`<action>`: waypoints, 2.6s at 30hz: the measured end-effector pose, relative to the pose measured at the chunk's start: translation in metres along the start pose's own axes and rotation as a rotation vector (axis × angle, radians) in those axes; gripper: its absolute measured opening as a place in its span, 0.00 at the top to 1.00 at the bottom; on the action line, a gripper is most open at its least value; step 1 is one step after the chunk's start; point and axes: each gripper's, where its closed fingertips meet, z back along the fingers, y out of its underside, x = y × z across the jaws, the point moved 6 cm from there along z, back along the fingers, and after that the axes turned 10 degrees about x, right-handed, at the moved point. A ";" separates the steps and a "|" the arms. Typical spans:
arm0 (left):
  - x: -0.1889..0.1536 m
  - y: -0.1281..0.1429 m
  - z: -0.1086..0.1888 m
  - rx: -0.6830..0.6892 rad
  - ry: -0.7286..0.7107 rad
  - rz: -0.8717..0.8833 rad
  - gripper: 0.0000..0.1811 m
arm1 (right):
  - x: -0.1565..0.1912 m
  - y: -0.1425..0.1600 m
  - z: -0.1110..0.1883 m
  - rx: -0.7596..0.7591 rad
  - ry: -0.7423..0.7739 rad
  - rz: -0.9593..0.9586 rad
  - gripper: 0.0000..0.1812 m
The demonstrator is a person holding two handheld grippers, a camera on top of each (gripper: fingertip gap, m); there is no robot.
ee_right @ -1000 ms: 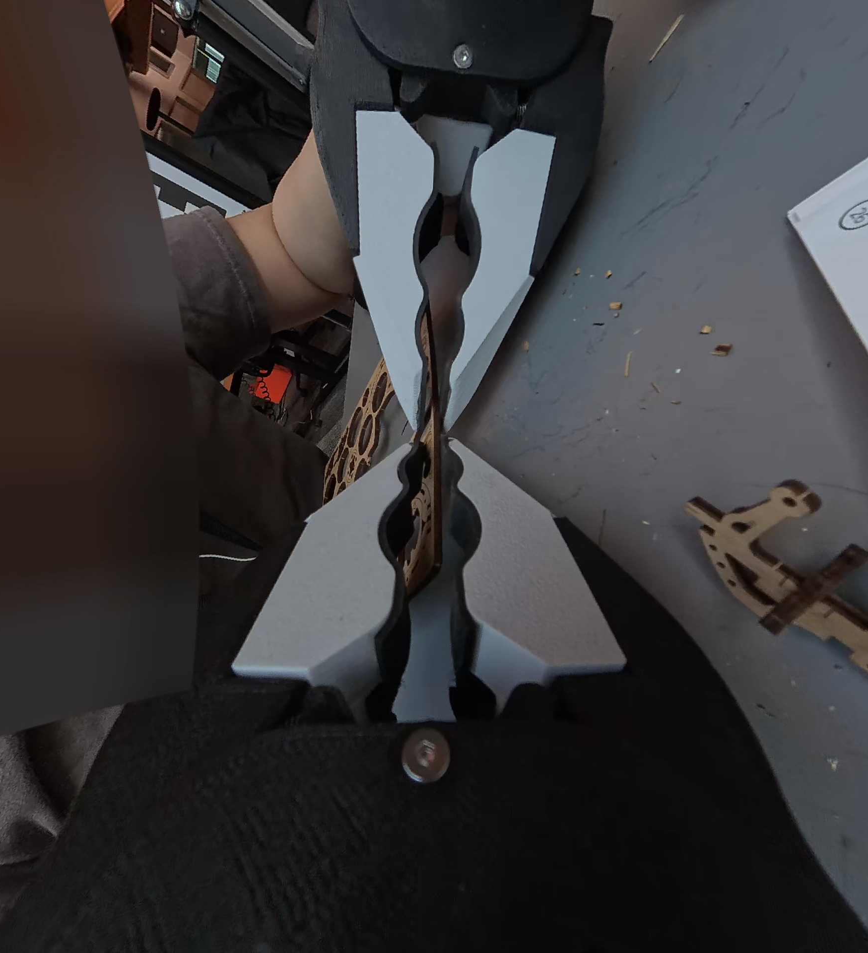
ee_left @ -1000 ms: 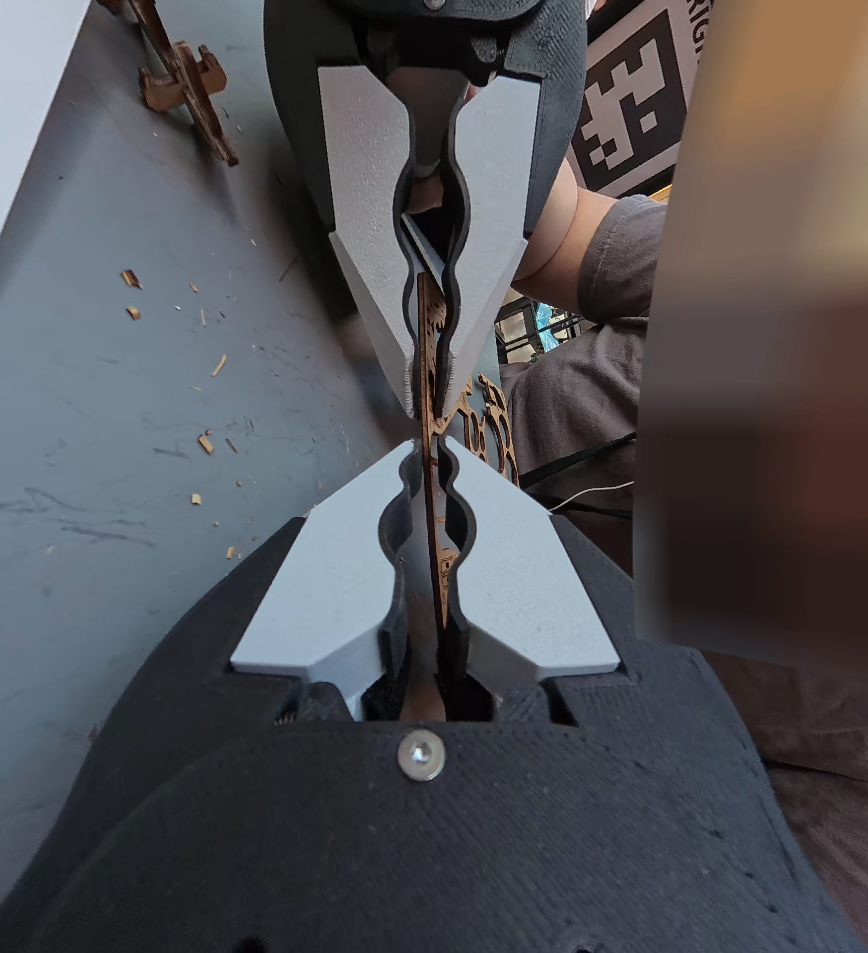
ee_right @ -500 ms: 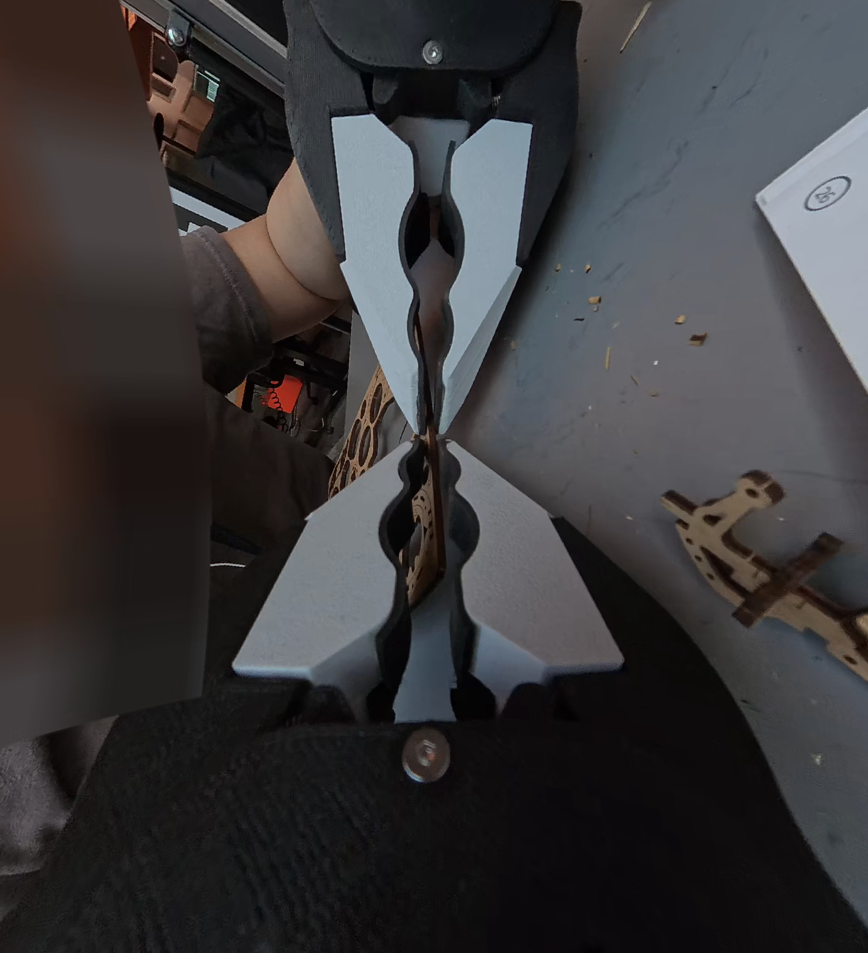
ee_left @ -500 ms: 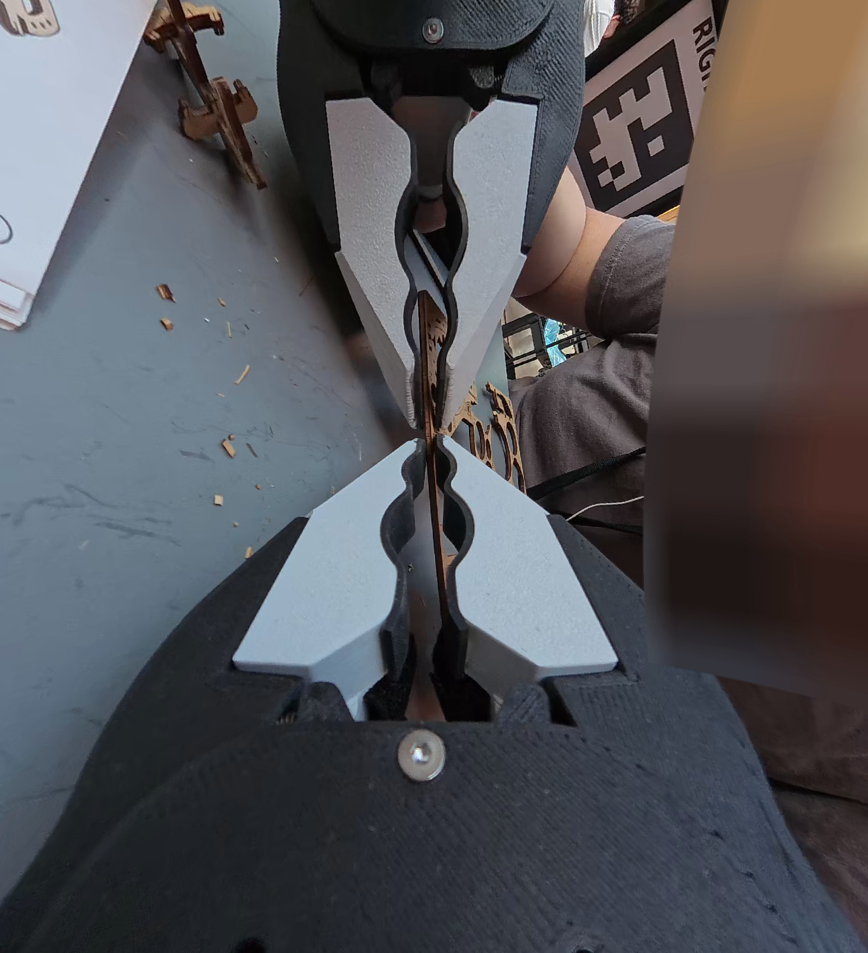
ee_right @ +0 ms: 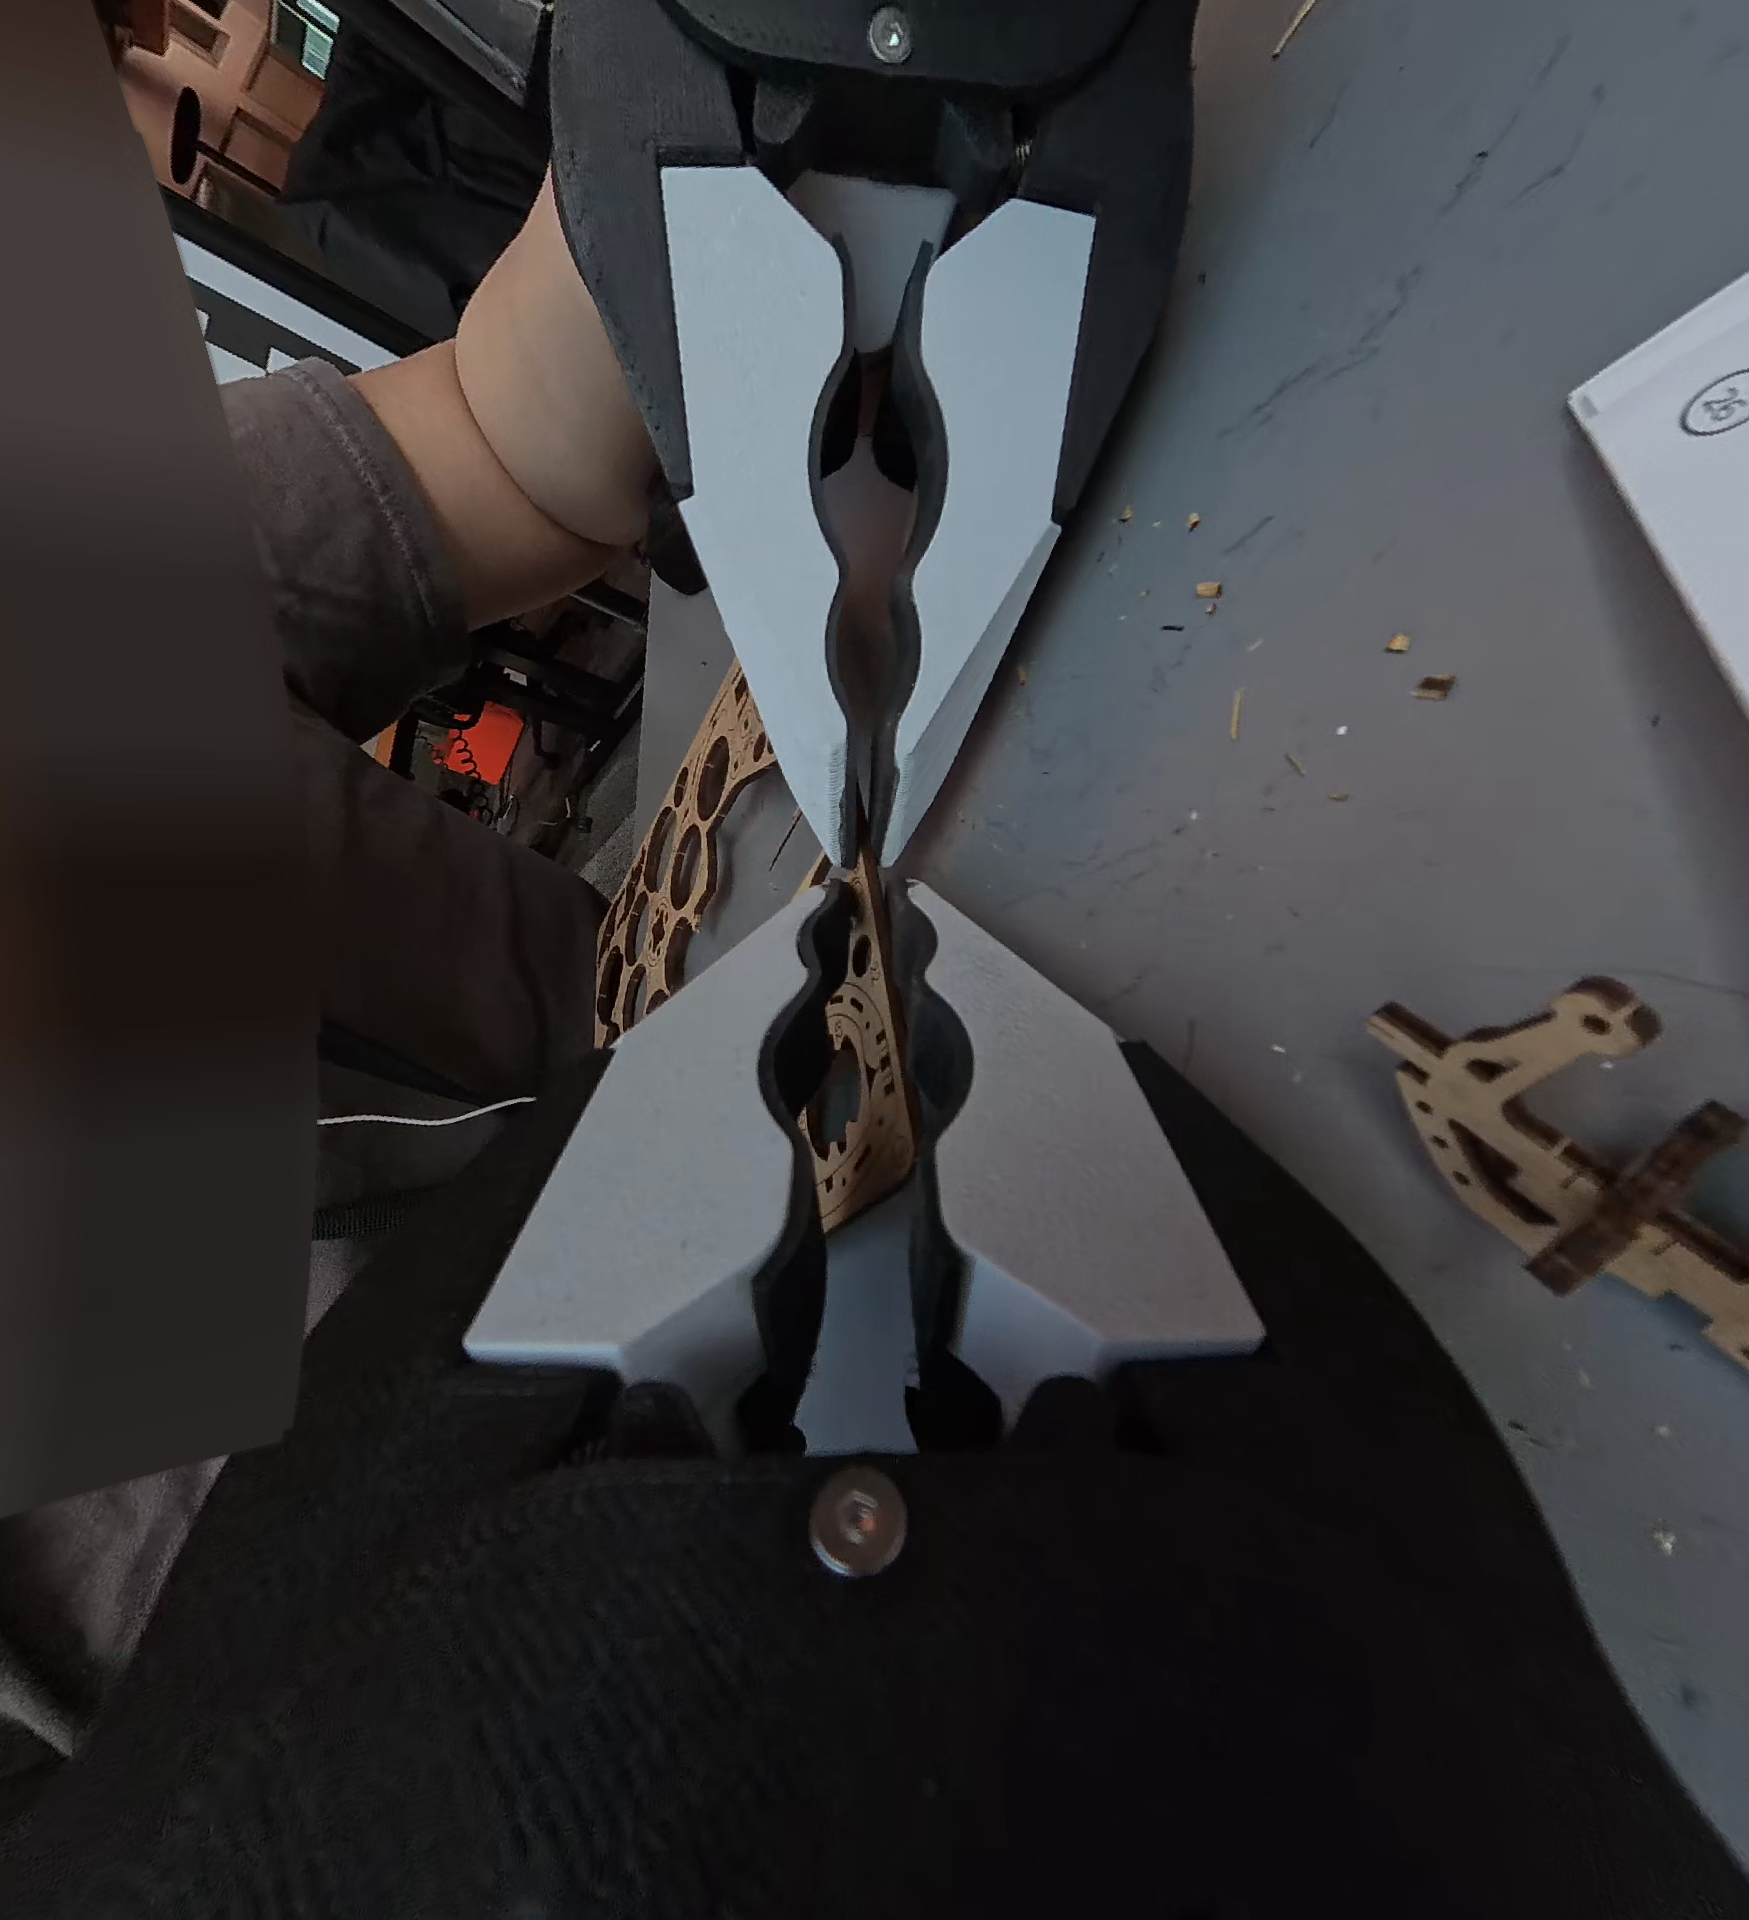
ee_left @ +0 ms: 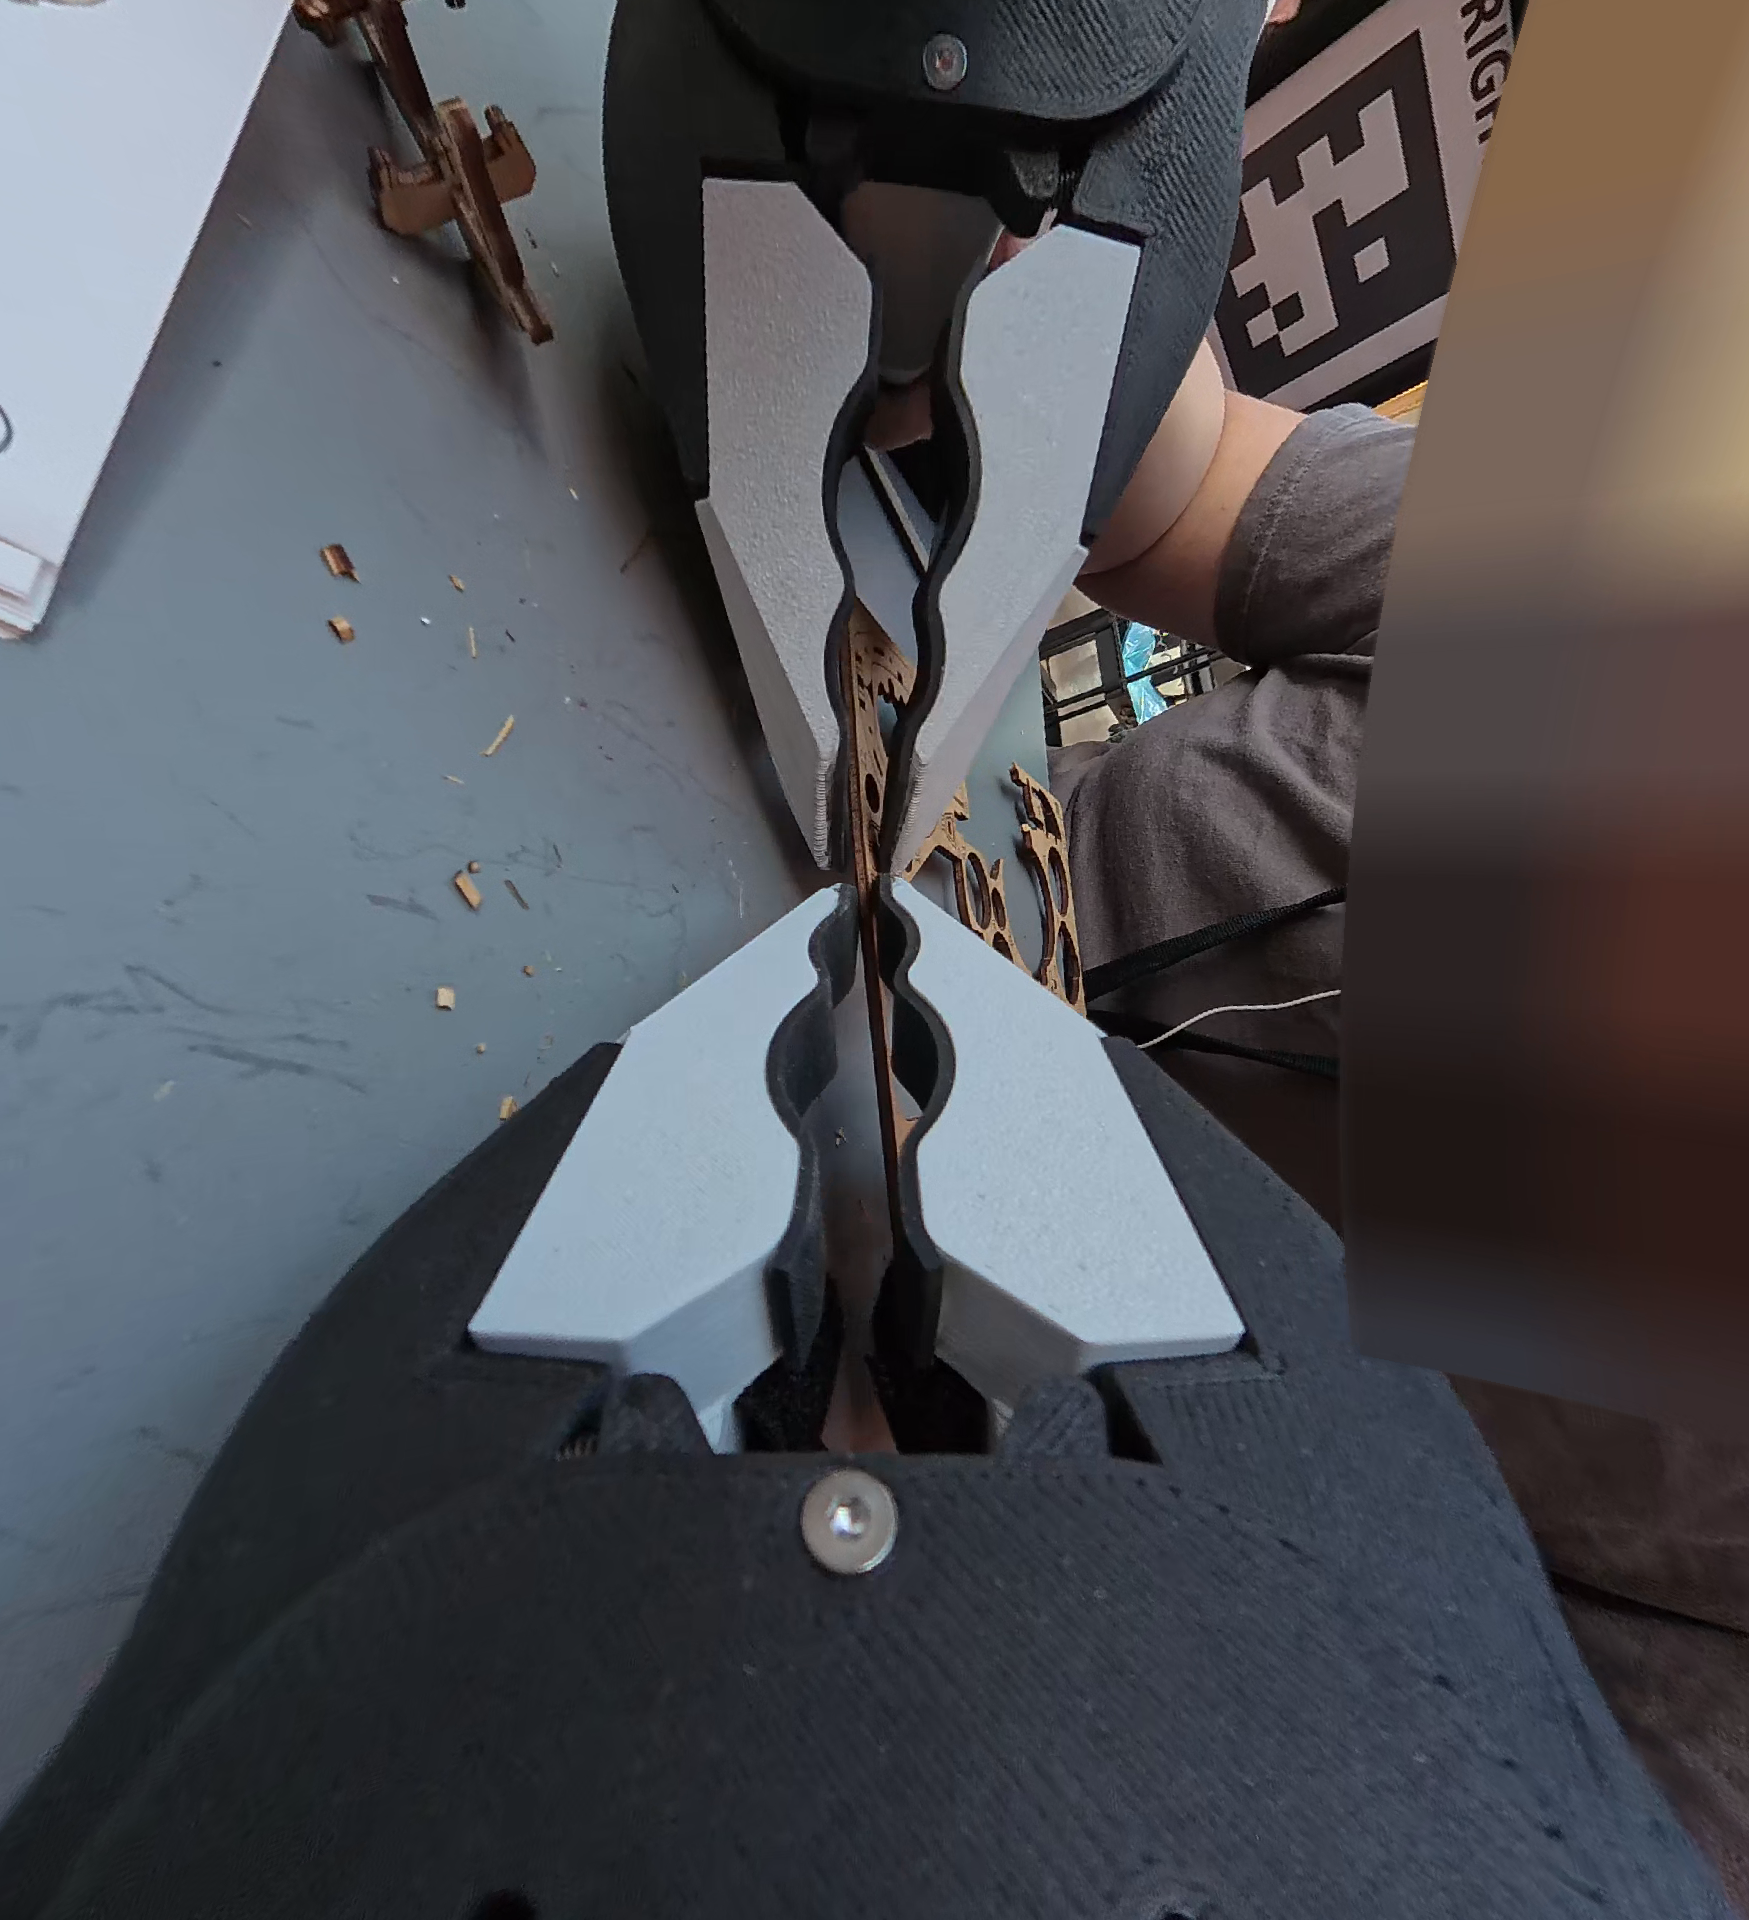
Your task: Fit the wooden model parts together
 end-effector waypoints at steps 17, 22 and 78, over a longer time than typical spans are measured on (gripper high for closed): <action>0.001 0.002 -0.001 0.012 -0.040 0.004 1.00 | 0.000 0.001 -0.004 0.024 0.087 0.060 0.97; 0.001 0.003 -0.002 0.018 -0.059 -0.007 1.00 | 0.000 0.001 -0.004 0.033 0.108 0.072 0.97; -0.010 -0.006 -0.005 -0.050 -0.011 -0.091 0.99 | 0.007 0.005 0.011 0.002 -0.086 -0.013 0.99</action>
